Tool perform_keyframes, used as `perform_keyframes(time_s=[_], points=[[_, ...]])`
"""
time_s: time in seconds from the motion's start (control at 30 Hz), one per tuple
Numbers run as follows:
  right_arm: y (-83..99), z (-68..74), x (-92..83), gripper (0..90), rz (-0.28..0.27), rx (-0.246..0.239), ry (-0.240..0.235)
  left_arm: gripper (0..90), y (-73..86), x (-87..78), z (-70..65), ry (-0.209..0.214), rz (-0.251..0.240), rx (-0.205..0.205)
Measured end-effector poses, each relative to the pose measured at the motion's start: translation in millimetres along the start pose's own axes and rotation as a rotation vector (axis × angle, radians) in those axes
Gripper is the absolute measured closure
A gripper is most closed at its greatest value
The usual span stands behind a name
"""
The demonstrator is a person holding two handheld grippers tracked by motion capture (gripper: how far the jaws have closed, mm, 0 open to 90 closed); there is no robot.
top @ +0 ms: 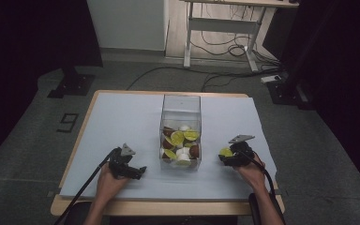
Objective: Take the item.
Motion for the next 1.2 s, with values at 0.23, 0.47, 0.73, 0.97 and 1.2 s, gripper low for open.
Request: perform_keyframes(time_s=[0.23,0.47,0.73,0.97,1.2], points=[[-5.8,2.1,-7.1,21.1,-0.039,-0.008,0.000,0.0,-0.1,0.1,-0.2,0.000,-0.002,-0.002],[-10.6,4.4,-21.5,13.7,-0.080,-0.021,0.010,0.0,0.0,0.0,0.0,0.000,0.000,0.000],[-6.7,4.0,-30.5,12.4,-0.071,-0.019,0.029,0.0,0.0,0.0,0.0,0.000,-0.001,0.001],[3.4,2.7,-29.7,7.7,-0.052,0.013,0.025,0.0,0.0,0.1,-0.1,0.000,-0.001,-0.001],[13.0,1.9,-23.6,2.1,-0.033,0.036,0.009,0.0,0.0,-0.1,-0.1,-0.001,0.000,0.001]])
Point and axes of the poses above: each handheld gripper's, and its own axes: x roughly forward along the jaws, y roughly out of its underside, z roughly to its left, the point moved 6 cm from there along x, roughly forward along the jaws, and after that the axes turned 5 degrees about -x, right-handed, at the moved point
